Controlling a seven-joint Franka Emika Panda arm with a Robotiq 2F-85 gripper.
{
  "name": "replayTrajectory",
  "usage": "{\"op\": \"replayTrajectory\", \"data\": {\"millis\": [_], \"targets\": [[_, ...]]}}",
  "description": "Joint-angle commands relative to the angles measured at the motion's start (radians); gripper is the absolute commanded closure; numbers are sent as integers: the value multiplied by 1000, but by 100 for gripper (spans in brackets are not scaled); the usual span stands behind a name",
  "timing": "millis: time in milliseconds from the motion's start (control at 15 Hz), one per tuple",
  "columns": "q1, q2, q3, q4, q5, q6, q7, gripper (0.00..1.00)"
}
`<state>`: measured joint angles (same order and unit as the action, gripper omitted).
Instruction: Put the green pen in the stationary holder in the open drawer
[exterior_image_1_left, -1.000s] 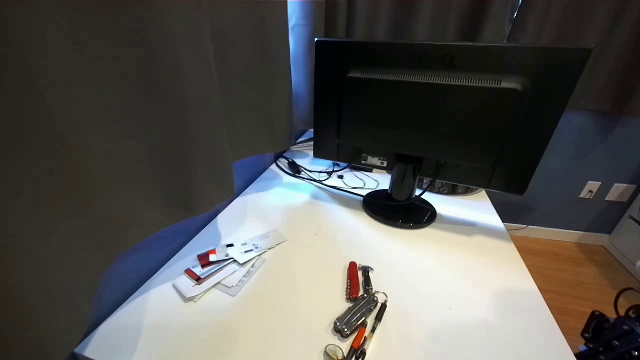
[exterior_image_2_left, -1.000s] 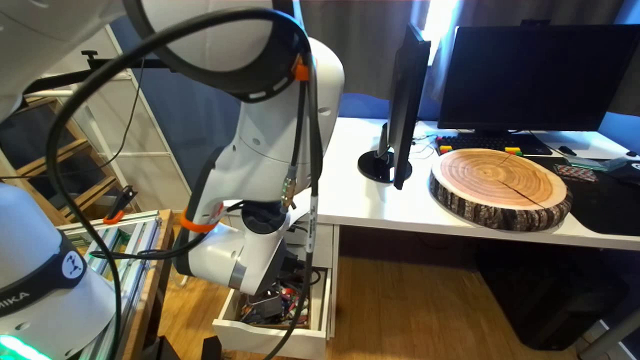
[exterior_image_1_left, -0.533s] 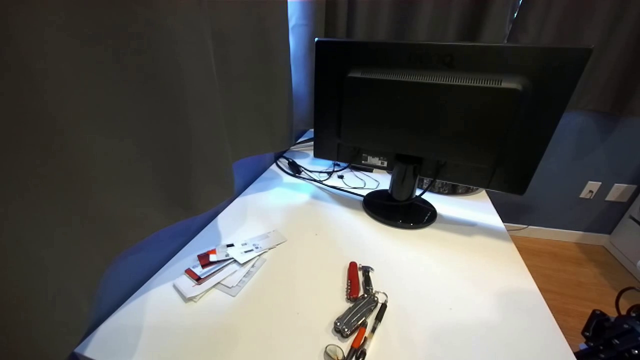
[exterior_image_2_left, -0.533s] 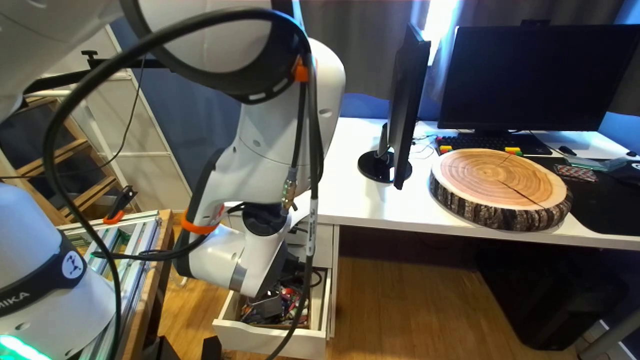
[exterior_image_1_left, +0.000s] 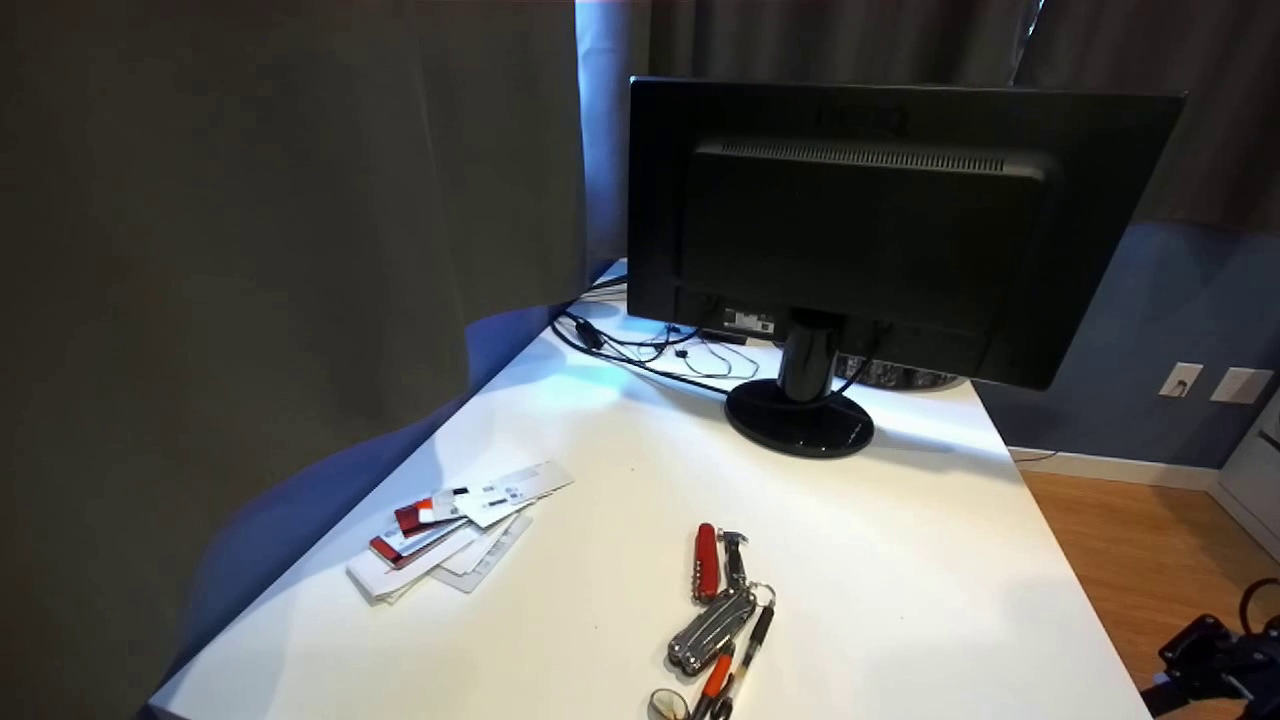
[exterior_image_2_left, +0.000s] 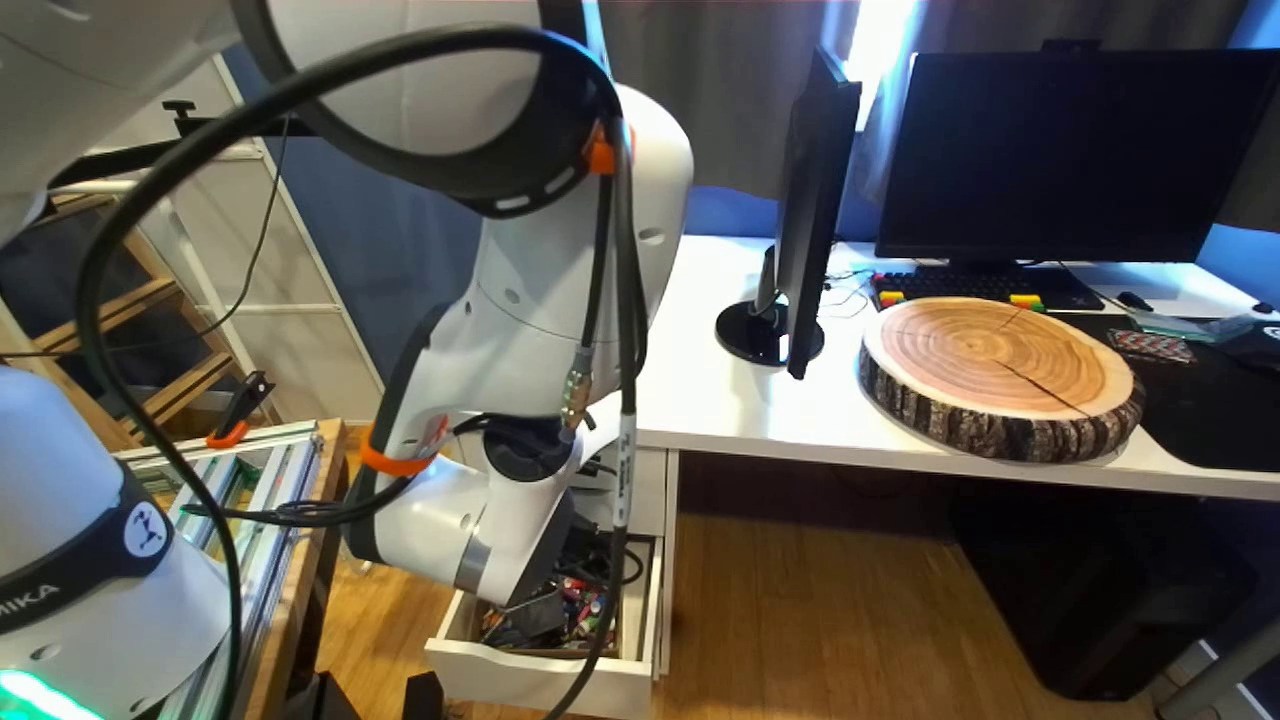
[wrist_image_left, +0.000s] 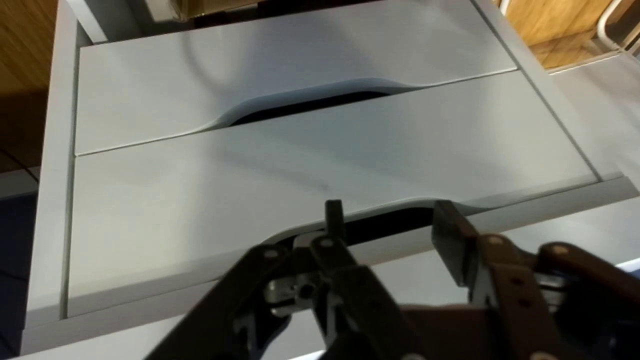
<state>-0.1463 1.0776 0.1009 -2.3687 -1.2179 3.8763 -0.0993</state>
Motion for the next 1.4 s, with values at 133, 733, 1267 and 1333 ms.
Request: {"op": "replayTrajectory", "data": {"millis": [133,733,1267,1333], "targets": [[-15,3,-12,-4,5,6,4,4],[24,-213,-34,-156,144,-73,10,0],[272,-544,-111,-370,570,-313,26,0],[304,-579,-116,-387,600,-350,29,0]]}}
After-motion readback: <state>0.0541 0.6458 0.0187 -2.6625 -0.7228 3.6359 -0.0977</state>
